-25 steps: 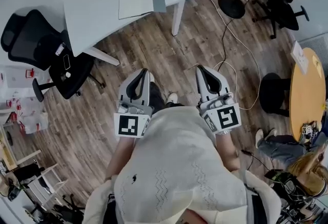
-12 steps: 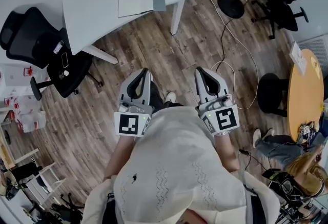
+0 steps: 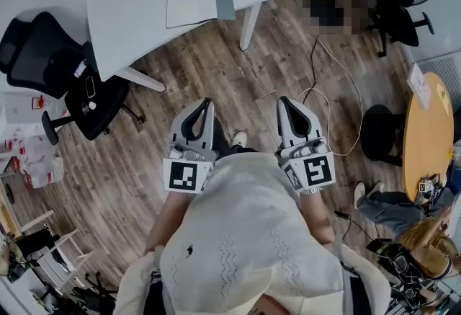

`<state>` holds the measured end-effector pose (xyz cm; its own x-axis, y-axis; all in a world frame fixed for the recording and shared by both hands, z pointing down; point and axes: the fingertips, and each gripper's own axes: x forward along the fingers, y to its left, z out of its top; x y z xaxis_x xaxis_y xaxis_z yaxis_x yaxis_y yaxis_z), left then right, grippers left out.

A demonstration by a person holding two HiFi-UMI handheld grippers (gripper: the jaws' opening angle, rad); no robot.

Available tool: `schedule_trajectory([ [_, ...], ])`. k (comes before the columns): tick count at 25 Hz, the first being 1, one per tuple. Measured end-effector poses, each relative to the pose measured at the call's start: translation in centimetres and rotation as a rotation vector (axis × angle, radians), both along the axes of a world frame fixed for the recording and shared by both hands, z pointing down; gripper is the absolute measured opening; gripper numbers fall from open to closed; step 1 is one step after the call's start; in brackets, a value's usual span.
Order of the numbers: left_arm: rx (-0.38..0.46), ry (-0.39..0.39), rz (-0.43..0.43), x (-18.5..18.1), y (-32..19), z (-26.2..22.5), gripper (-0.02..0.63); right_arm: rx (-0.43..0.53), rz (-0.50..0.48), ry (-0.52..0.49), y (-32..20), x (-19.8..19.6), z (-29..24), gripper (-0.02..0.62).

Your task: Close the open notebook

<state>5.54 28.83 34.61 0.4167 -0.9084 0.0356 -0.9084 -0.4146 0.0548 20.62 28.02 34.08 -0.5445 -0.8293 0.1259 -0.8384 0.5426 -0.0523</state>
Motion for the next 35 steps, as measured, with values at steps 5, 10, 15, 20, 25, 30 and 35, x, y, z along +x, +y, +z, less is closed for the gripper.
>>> schedule_trajectory([
  [5, -0.022, 0.005, 0.009, -0.7, -1.8, 0.3, 0.012, -0.014, -0.001, 0.004, -1.7, -1.0, 0.3, 0.002],
  [10, -0.03, 0.025, 0.035, -1.5, -4.2, 0.4, 0.012, -0.026, 0.004, 0.021, -4.0, -2.1, 0.5, 0.002],
  [15, -0.028, 0.023, 0.045, -2.8, -7.0, 0.6, 0.012, -0.044, 0.011, 0.043, -6.5, -3.1, 0.9, 0.002],
  [20, -0.039, 0.042, 0.061, -3.8, -9.9, 0.6, 0.012, -0.044, 0.011, 0.058, -9.1, -4.6, 0.8, 0.002],
  [25, -0.037, 0.052, 0.081, -4.9, -12.9, 0.6, 0.012, -0.047, 0.025, 0.068, -11.7, -5.9, 0.9, 0.002],
  [30, -0.031, 0.052, 0.107, -6.2, -15.8, 0.5, 0.012, -0.049, 0.051, 0.074, -14.1, -7.2, 0.9, 0.002],
  [35, -0.022, 0.046, 0.134, -7.4, -18.2, 0.5, 0.012, -0.049, 0.079, 0.073, -16.4, -8.6, 1.0, 0.002],
])
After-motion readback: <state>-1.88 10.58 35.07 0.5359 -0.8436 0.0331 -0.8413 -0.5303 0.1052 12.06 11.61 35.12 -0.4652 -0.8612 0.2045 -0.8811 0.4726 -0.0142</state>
